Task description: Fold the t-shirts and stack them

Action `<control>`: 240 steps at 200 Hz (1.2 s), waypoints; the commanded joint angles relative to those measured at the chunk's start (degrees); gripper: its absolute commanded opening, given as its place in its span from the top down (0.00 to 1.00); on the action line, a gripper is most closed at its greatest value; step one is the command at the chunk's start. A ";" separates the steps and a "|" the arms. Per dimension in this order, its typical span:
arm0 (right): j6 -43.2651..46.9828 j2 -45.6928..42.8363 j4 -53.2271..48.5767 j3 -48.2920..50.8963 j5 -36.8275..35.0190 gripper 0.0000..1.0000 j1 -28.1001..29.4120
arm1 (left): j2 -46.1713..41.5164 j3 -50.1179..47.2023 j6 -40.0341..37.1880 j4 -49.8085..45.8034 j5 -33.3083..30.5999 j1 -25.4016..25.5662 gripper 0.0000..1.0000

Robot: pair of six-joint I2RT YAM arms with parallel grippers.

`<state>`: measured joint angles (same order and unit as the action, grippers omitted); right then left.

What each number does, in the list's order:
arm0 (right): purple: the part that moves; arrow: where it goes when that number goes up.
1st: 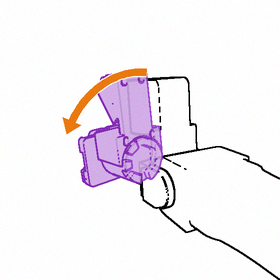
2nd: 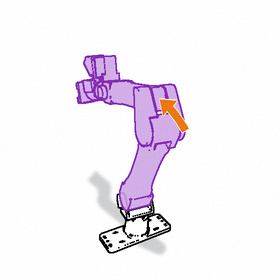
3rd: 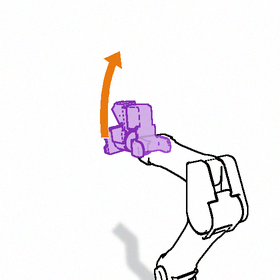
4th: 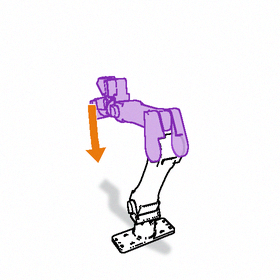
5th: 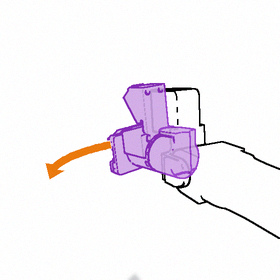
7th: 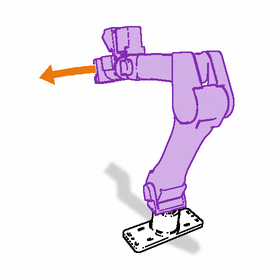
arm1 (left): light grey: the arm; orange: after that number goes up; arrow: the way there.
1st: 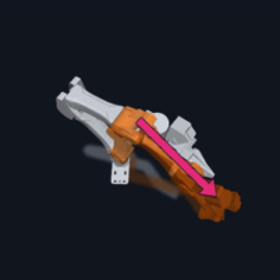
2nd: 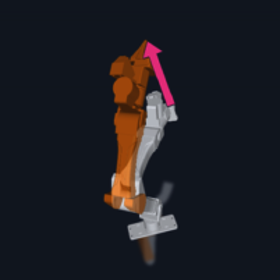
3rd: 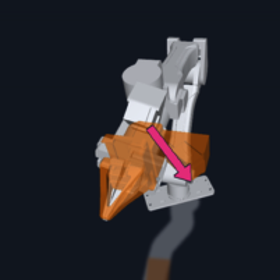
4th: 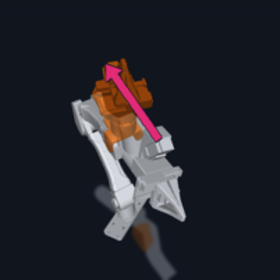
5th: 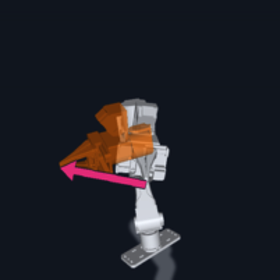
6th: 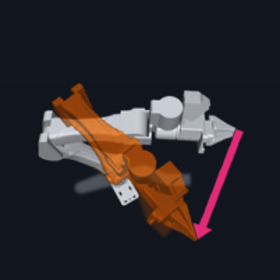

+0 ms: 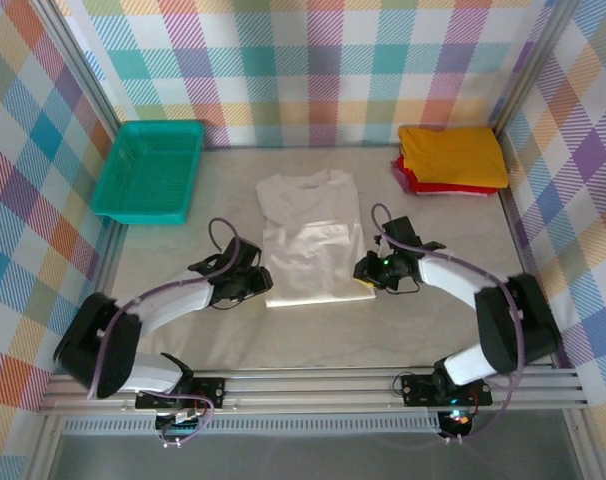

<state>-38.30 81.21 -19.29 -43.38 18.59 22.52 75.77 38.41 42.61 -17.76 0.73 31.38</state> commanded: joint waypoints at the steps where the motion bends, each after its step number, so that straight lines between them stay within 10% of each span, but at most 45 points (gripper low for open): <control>1: -0.19 -5.10 -6.63 0.30 -2.50 0.64 -1.07 | -4.59 -1.02 -0.60 -7.98 3.75 -2.09 0.56; 52: -0.66 -4.80 -3.13 4.94 1.01 0.57 -7.85 | -2.68 -5.19 2.30 0.25 13.34 -0.50 0.56; 189: -0.98 -2.21 2.41 7.61 1.71 0.57 -7.94 | 5.20 -2.74 4.47 6.29 12.39 3.52 0.55; 240: -1.85 -4.31 2.92 9.08 1.76 0.56 -7.89 | 6.63 -2.77 4.54 6.84 9.78 3.61 0.79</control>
<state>-38.89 78.28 -17.12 -35.29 19.55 14.55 80.73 34.76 46.96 -12.93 11.70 34.15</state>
